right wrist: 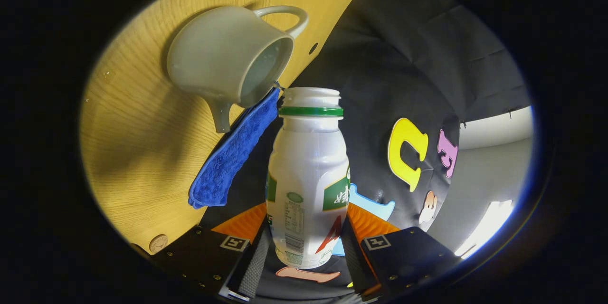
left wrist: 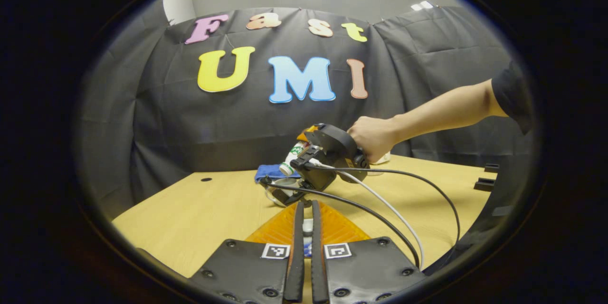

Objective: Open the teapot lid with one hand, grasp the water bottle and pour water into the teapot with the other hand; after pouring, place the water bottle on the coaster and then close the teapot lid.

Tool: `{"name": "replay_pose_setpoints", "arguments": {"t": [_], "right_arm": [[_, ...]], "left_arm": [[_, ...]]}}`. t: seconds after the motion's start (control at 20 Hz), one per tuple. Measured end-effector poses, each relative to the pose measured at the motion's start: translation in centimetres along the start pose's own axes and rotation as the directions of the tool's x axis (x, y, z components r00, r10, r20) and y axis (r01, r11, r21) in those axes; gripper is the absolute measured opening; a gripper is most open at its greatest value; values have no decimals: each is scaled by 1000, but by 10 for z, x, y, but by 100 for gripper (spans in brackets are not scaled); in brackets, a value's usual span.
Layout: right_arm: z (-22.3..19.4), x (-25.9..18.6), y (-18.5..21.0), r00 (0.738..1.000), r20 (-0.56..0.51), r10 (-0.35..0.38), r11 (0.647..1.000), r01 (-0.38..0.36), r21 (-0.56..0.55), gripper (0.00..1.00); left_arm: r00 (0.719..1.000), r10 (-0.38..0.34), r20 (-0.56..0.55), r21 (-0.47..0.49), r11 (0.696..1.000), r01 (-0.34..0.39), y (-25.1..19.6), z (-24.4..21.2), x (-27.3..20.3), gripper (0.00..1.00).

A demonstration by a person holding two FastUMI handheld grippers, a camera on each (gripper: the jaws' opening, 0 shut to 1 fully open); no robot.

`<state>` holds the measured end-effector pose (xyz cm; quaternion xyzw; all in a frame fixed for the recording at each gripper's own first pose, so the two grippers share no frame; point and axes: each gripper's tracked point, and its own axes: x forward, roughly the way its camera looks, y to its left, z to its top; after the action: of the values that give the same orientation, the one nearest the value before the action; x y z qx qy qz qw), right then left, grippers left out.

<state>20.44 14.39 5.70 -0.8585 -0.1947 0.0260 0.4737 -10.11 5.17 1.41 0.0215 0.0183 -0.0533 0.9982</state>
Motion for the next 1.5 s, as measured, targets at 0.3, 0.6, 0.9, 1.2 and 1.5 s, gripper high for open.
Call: {"name": "replay_pose_setpoints", "arguments": {"t": [0.3, 0.6, 0.9, 1.2, 1.5], "right_arm": [[-1, 0, 2, 1000, 1, 1, 1000, -1, 0, 70], [-1, 2, 14, 999, -1, 42, 995, -42, 87, 73], [0, 0, 27, 996, 11, 89, 978, -89, 191, 72], [-2, -3, 40, 984, 25, 175, 881, -168, 441, 73], [-30, -27, 19, 981, 29, 193, 565, -135, 814, 73]], "left_arm": [[1000, 3, 3, 3, 1000, -3, 1, 1, 1, 12], [1000, 13, 8, -5, 1000, -13, 5, 3, 0, 12], [1000, 18, -1, -22, 1000, -18, 6, 0, 2, 12], [999, 33, 5, -26, 999, -33, 12, 3, 5, 12], [998, 49, 25, -63, 997, -47, 28, 15, 18, 17]]}}
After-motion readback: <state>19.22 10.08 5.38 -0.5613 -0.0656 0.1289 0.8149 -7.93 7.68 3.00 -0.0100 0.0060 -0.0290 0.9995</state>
